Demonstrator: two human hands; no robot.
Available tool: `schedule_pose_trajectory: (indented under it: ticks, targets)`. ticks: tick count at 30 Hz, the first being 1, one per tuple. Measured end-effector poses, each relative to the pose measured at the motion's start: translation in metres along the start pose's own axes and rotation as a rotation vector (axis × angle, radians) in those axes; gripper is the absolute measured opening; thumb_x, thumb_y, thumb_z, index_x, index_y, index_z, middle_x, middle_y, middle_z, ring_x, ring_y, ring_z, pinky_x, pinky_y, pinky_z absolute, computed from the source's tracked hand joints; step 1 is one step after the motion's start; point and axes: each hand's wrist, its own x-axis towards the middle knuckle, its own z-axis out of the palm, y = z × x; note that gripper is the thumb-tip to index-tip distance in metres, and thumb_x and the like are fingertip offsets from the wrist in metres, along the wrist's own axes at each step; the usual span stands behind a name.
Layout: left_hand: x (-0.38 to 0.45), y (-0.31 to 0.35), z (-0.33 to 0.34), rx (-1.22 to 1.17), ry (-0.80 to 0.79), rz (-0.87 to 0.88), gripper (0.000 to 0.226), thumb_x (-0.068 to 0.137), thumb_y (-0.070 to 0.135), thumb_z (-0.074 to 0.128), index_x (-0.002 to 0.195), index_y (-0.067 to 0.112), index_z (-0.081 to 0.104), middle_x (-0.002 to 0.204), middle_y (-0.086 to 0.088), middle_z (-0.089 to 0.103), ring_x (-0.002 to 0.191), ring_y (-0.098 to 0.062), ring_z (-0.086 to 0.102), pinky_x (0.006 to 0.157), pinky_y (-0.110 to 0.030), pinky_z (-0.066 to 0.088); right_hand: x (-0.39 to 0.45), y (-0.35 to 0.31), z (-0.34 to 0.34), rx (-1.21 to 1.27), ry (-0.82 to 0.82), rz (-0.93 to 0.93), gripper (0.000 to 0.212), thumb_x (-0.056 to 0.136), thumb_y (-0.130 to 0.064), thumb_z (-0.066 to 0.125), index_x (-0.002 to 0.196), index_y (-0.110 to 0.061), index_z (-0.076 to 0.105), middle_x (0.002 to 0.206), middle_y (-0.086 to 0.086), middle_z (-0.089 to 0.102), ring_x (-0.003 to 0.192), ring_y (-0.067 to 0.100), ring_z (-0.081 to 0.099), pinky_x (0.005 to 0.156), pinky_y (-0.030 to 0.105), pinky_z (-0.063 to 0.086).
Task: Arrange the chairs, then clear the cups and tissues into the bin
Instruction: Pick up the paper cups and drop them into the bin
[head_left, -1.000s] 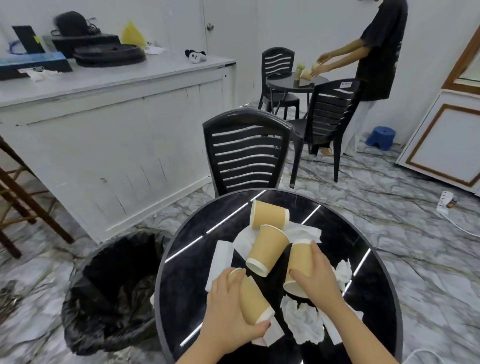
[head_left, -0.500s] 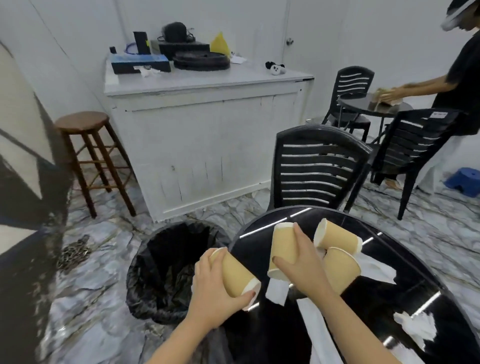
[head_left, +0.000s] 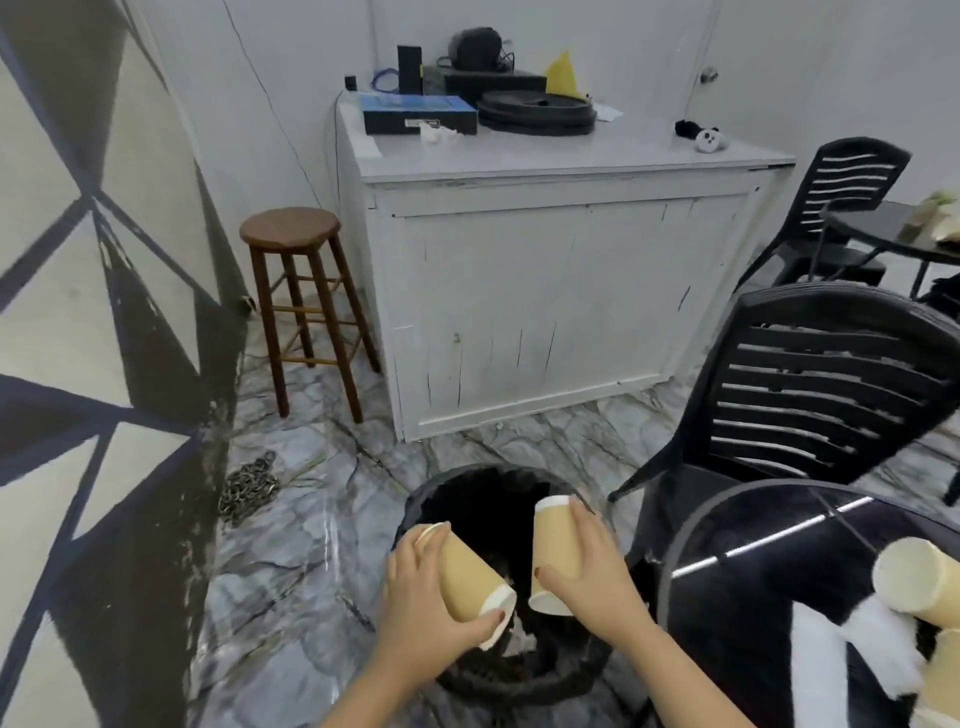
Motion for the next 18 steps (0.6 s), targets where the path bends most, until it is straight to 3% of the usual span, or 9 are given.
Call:
schedule_pose_trajectory:
  ticks: [9,18]
  targets:
    - [0.043,-0.056,0.001,0.034,-0.151,-0.003,0.104,0.050,0.066,0.064,0.139,0.036,0.020,0.137,0.015,0.012,0.132,-0.012,0.012,0.112,-0.041,0.023,0.027,0.031,0.061,0.051,-0.038,0.213,0.091,0.078,-0.032,0.064,0.147,-0.030,0.004,0.153,0.001,0.014,0.137,0.019,0.024,0.103,0.034,0.030]
    - [0.114,-0.132,0.100,0.126,-0.344,0.080,0.104,0.053,0.066,0.063,0.140,0.034,0.016,0.141,0.014,0.008,0.132,-0.009,0.007,0.112,-0.033,0.014,0.100,0.130,0.134,0.024,-0.036,0.376,0.092,0.073,-0.034,0.064,0.145,-0.033,0.006,0.151,0.000,0.017,0.130,0.019,0.033,0.101,0.036,0.036]
